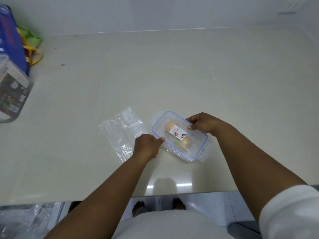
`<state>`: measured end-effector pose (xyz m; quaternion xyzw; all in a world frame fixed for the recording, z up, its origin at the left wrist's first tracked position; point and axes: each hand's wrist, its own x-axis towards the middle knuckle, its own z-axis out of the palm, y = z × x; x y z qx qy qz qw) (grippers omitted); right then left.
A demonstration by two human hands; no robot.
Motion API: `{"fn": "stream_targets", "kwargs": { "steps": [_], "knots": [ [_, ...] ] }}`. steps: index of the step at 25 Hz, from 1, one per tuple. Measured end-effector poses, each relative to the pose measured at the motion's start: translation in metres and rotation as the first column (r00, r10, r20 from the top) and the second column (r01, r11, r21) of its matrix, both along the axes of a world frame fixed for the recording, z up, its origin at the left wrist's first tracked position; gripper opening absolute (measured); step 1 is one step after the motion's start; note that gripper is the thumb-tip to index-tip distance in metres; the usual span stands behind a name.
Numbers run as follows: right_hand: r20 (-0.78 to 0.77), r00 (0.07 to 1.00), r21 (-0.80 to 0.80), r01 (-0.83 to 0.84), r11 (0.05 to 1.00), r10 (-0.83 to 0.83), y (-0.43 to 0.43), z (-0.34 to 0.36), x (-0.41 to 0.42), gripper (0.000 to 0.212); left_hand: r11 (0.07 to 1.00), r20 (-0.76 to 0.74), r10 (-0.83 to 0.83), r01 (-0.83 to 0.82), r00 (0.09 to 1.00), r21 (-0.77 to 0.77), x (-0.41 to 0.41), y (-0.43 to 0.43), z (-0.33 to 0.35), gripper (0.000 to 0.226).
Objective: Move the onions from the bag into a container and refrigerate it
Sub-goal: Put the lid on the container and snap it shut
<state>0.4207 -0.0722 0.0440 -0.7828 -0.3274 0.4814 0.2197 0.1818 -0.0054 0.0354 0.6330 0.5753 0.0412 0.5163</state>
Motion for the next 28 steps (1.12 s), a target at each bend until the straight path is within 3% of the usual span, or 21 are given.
{"fn": "stream_targets", "kwargs": {
  "steps": [3,7,11,13,15,17,19,20,22,23,25,28],
  "knots": [
    [0.11,0.973,-0.037,-0.2,0.979,0.203,0.009,0.003,-0.003,0.035,0.956,-0.017,0.012,-0.006,1.0,0.294,-0.008,0.011,0.001,0.029],
    [0.254,0.893,-0.068,-0.368,0.927,0.373,0.015,0.003,-0.014,0.036,0.933,-0.198,-0.111,0.171,0.974,0.317,-0.008,0.022,-0.005,0.056],
    [0.433,0.88,0.052,-0.238,0.97,0.193,0.011,-0.002,-0.035,0.035,0.973,-0.183,-0.064,0.102,0.981,0.206,-0.015,0.025,-0.007,0.047],
    [0.633,0.771,0.098,-0.168,0.981,0.069,-0.001,-0.003,-0.047,0.04,0.989,-0.149,-0.036,0.056,0.988,0.134,-0.02,0.023,-0.008,0.05],
    [0.698,0.707,0.202,-0.042,0.979,-0.113,-0.024,-0.003,-0.057,0.041,0.994,-0.14,-0.025,0.039,0.99,0.098,-0.024,0.017,-0.009,0.055],
    [0.645,0.715,0.245,0.14,0.959,-0.269,-0.051,-0.008,-0.063,0.041,0.995,-0.15,-0.026,0.04,0.988,0.095,-0.026,0.013,-0.01,0.056],
    [0.564,0.763,0.166,0.269,0.949,-0.315,-0.072,-0.015,-0.066,0.048,0.991,-0.171,-0.062,0.081,0.983,0.108,-0.024,0.013,-0.008,0.038],
    [0.534,0.787,0.122,0.288,0.95,-0.307,-0.076,-0.017,-0.067,0.047,0.986,-0.204,-0.086,0.113,0.975,0.126,-0.022,0.012,-0.005,0.025],
    [0.498,0.815,0.083,0.296,0.952,-0.297,-0.075,-0.018,-0.061,0.031,0.979,-0.238,-0.12,0.155,0.964,0.135,-0.018,0.013,0.0,0.048],
    [0.482,0.825,0.071,0.3,0.951,-0.297,-0.073,-0.017,-0.058,0.035,0.979,-0.245,-0.119,0.155,0.962,0.131,-0.017,0.014,0.001,0.054],
    [0.422,0.853,0.045,0.319,0.947,-0.308,-0.069,-0.014,-0.049,0.051,0.994,-0.199,-0.067,0.082,0.978,0.067,-0.016,0.018,-0.004,0.042],
    [0.297,0.888,0.041,0.354,0.934,-0.35,-0.068,-0.015,-0.036,0.041,0.998,-0.065,0.025,-0.028,0.998,-0.051,-0.018,0.022,-0.008,0.02]
  ]
}}
